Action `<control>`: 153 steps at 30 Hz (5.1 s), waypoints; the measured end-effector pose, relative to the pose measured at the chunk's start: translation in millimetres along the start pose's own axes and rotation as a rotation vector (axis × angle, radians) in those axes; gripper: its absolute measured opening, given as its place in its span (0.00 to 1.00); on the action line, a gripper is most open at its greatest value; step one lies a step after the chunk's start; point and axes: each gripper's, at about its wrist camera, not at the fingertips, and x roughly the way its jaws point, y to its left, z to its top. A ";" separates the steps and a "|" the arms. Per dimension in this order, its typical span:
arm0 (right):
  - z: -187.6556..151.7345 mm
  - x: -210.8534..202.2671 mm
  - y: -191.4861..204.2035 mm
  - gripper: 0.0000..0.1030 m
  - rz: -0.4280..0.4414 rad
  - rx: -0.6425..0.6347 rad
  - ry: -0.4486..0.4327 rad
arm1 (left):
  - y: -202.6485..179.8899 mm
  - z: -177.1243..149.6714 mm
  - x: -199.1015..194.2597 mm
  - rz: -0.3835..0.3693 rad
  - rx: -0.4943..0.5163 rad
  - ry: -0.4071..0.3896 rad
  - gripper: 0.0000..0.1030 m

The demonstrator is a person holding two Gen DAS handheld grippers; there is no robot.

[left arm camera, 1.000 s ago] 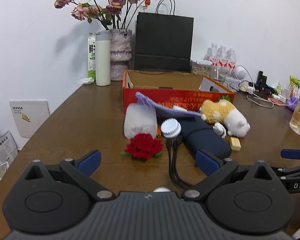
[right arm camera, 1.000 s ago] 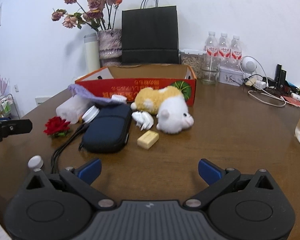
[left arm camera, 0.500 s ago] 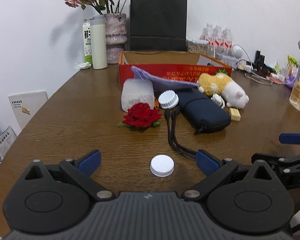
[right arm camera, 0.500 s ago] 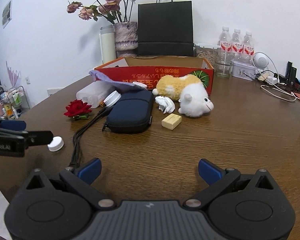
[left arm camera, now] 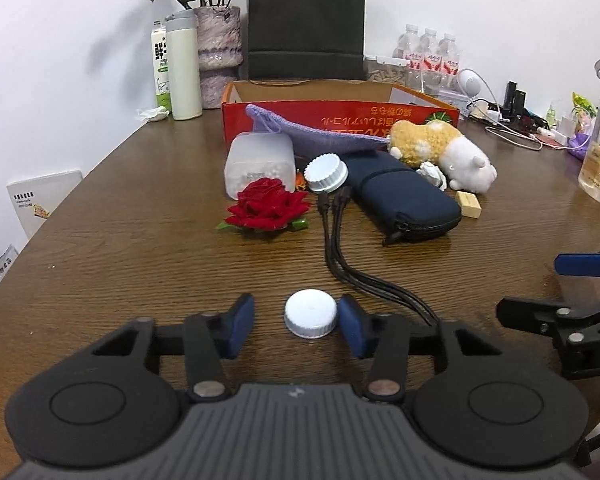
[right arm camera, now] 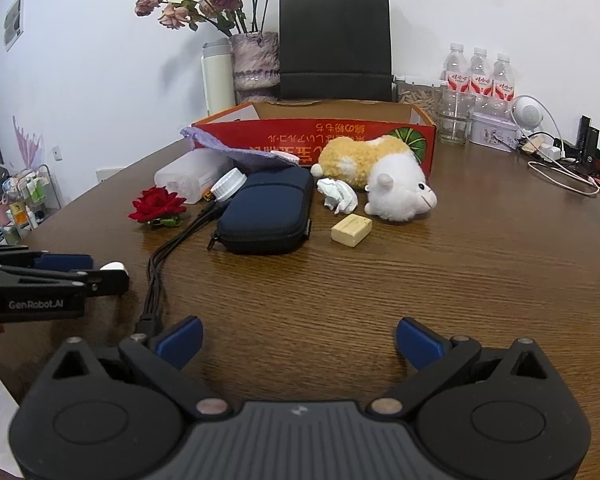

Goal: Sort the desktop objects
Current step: 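Grasp the second white cap with left gripper while right grasps thin black cable, then lift and carry the cap and thin cable over the cardboard box with both grippers, then open both grippers to drop the cap and cable into the box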

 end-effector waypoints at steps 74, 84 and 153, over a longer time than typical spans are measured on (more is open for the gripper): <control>198.5 -26.7 13.5 0.01 0.179 -0.005 -0.459 | 26.5 145.2 -54.1 -0.081 -0.112 -0.465 0.28; 245.3 39.6 -28.3 0.01 0.128 0.075 -0.495 | 13.7 212.4 24.0 -0.115 -0.132 -0.462 0.28; 249.0 182.3 -69.9 1.00 0.014 -0.002 -0.176 | 13.8 243.3 171.9 0.084 -0.148 -0.236 1.00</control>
